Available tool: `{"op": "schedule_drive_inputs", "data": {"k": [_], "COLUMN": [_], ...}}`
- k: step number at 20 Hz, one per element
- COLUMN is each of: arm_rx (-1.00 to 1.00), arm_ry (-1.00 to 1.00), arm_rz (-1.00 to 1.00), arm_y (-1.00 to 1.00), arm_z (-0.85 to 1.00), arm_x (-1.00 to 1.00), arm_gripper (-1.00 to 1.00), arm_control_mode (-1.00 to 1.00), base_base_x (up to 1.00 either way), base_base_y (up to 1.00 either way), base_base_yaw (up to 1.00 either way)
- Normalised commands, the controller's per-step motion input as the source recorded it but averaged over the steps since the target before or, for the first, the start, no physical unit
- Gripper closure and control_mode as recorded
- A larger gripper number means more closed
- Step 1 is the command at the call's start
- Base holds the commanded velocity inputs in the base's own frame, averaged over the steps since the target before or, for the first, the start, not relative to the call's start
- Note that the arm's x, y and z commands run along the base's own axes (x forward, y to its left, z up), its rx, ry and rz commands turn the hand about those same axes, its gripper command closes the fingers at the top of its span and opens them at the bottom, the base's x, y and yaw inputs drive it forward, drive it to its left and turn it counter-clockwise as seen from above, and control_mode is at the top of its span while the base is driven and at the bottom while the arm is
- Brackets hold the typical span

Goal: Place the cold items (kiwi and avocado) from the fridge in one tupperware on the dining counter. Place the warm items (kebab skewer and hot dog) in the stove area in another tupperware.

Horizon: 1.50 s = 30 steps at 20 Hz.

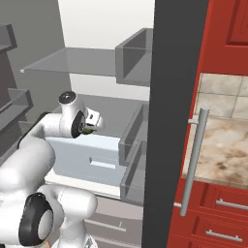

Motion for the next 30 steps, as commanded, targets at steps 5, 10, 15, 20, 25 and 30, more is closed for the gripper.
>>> {"op": "schedule_drive_inputs", "data": {"k": [5,10,15,20,25,30], "arm_rx": [0.11,0.0,-0.05,-0.3,-0.08,0.13], "arm_ry": [0.2,0.15,0.12,0.03,0.04,0.0], "arm_rz": [0.0,-0.01,-0.05,-0.03,0.0,0.03], "arm_y": [-0.55,-0.2,0.0,0.0,0.0,0.0], "arm_z": [1.0,0.82,0.49,0.02,0.03,0.0], "arm_x": [-1.0,-1.0,-1.0,-1.0,-0.56,-0.49], "arm_gripper": [1.0,1.0,1.0,1.0,1.0,1.0], "arm_control_mode": [-1.0,-1.0,-1.0,-1.0,-1.0,-1.0], "base_base_x": [0.0,0.0,0.0,0.0,0.0,0.0], "base_base_y": [0.0,0.0,0.0,0.0,0.0,0.0], "base_base_yaw": [0.0,0.0,0.0,0.0,0.0,0.0]}}
